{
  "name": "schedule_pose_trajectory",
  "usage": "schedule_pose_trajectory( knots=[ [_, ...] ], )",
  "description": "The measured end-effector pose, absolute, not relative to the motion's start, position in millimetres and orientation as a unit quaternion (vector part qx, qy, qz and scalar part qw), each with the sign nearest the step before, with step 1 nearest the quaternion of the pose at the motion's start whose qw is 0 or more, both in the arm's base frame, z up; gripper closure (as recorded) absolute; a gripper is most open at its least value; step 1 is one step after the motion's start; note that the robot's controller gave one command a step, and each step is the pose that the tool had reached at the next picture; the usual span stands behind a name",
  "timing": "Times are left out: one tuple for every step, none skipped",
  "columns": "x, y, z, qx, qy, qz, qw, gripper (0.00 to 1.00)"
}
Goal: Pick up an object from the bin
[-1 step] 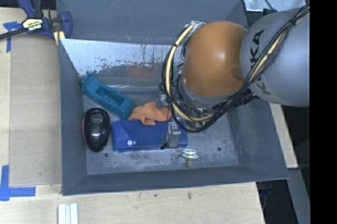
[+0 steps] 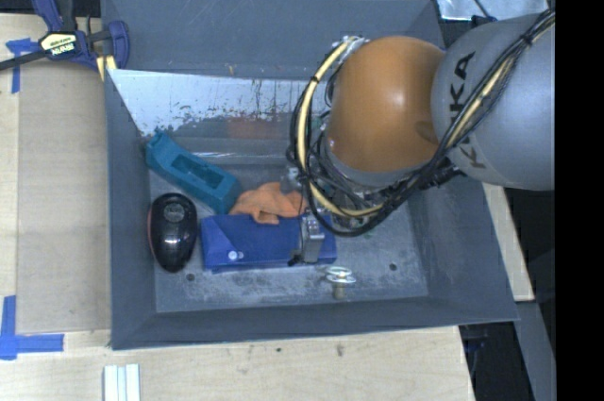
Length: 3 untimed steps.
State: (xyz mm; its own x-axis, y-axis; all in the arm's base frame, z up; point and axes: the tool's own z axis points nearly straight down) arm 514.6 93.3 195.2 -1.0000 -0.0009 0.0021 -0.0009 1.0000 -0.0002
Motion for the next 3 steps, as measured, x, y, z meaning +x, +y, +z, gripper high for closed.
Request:
schedule_pose_trajectory(
  knots=[
    [519.1, 98.5, 214.3, 0.034, -0.999, 0.001, 0.003, 0.00],
    [553.7, 104.5, 229.0, 0.081, -0.997, -0.001, -0.008, 0.00],
    [590.5, 89.9, 174.4, 0.115, -0.993, 0.000, -0.005, 0.00]
  ],
)
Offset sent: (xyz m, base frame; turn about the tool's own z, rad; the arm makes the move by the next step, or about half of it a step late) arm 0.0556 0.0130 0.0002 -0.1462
